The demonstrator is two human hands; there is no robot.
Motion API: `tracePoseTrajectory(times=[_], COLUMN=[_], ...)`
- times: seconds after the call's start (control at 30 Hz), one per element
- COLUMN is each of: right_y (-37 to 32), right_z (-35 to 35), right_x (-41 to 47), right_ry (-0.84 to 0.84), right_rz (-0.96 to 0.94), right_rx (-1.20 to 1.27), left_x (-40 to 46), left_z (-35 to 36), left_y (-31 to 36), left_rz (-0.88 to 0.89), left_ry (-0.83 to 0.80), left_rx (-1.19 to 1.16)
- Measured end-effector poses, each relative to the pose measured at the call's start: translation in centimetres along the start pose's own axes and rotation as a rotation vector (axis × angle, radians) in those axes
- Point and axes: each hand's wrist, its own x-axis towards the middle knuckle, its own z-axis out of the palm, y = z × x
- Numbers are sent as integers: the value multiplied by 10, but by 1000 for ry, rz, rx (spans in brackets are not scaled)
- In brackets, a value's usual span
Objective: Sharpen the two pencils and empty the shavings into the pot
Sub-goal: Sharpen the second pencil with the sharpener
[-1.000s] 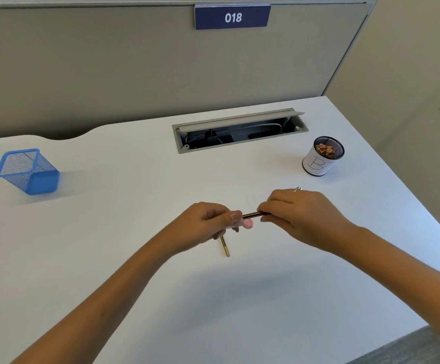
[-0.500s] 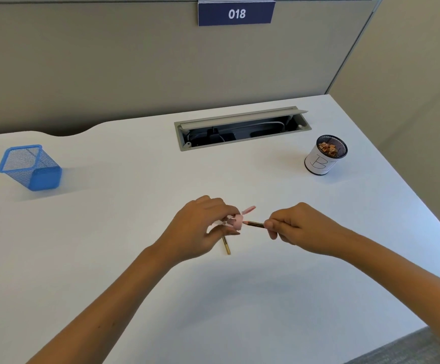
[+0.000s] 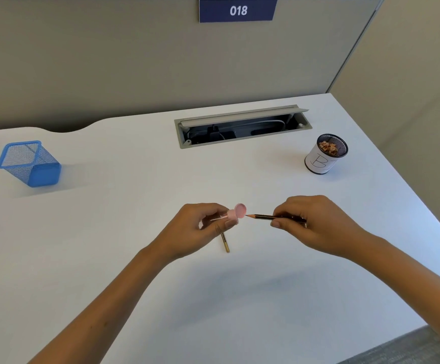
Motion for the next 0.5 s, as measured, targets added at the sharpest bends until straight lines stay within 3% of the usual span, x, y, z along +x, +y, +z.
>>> tracePoseTrajectory(times=[0.23, 0.5], right_y=[-4, -12], right_z=[-1, 5], right_x=[-3, 0], right_ry=[143, 313], right_rz=[-178, -410], right_rx=[-304, -550], left_x=[3, 10], left_z=[-1, 1], left_y=[13, 26], left_rz=[-92, -173], left_ry=[-81, -309], left_rx=[-110, -351])
